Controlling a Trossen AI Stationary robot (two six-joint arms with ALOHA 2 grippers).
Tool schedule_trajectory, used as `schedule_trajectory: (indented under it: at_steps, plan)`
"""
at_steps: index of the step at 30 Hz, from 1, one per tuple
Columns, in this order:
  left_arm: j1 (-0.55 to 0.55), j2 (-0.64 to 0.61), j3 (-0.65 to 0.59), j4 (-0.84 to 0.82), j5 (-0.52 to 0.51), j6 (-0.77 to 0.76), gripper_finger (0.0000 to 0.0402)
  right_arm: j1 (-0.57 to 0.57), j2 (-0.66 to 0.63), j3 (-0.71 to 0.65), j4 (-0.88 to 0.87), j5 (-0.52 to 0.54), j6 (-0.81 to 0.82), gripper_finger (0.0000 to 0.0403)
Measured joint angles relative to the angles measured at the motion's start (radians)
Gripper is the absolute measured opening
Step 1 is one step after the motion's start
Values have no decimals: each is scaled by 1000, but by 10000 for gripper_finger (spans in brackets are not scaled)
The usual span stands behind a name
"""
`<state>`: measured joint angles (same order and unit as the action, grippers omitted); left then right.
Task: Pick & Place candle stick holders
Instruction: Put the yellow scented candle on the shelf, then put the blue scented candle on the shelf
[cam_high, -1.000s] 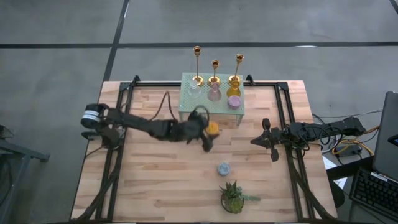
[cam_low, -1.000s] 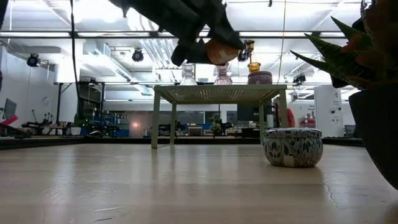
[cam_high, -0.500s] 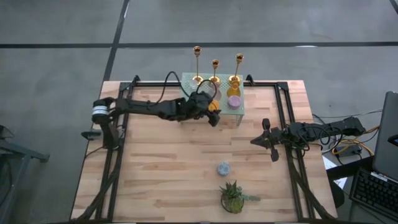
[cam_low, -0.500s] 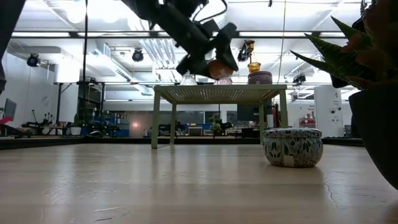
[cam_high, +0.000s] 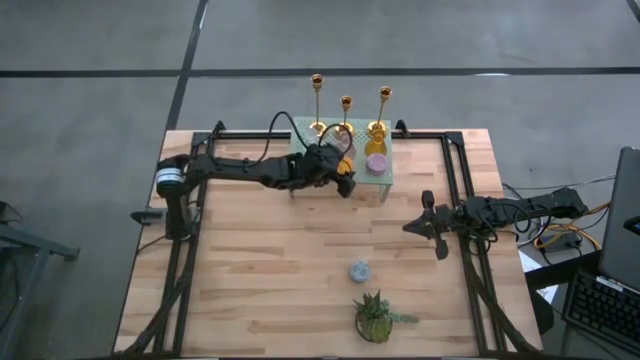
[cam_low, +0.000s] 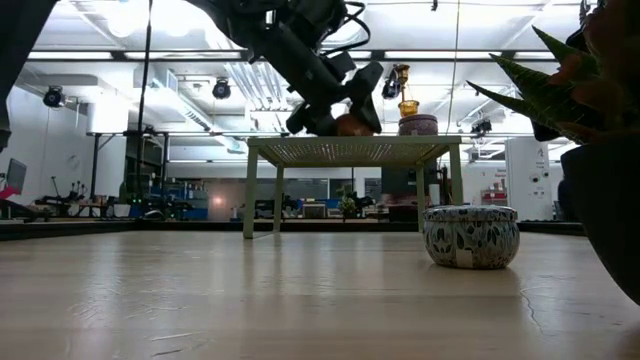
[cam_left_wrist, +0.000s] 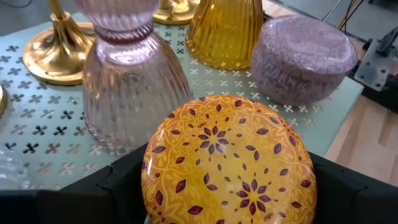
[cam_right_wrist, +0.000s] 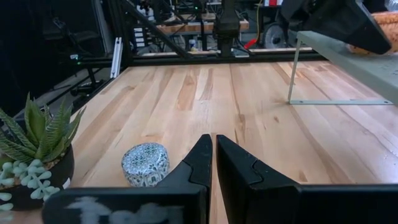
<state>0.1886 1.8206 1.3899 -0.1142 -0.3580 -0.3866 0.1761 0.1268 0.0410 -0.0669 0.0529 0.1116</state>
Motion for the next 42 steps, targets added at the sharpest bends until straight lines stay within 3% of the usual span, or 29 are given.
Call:
schedule_trajectory:
  at_steps: [11,23,33,35,39,40,42]
  plan:
    - [0,-1,-2,5,-20,8,340,0,0,0,0,0,0,18]
    - [-14,-59,0,7,-28,63,339,0,0,0,0,0,0,18]
    - [-140,-97,-2,8,-73,359,339,0,0,0,0,0,0,18]
    - [-183,-95,-3,0,-10,394,339,0,0,0,0,0,0,18]
    - [-250,-93,-8,-36,286,310,339,0,0,0,0,0,0,18]
    - [-264,-90,-14,-32,327,279,339,0,0,0,0,0,0,18]
    - [-298,-84,-34,-21,315,251,339,0,0,0,0,0,0,18]
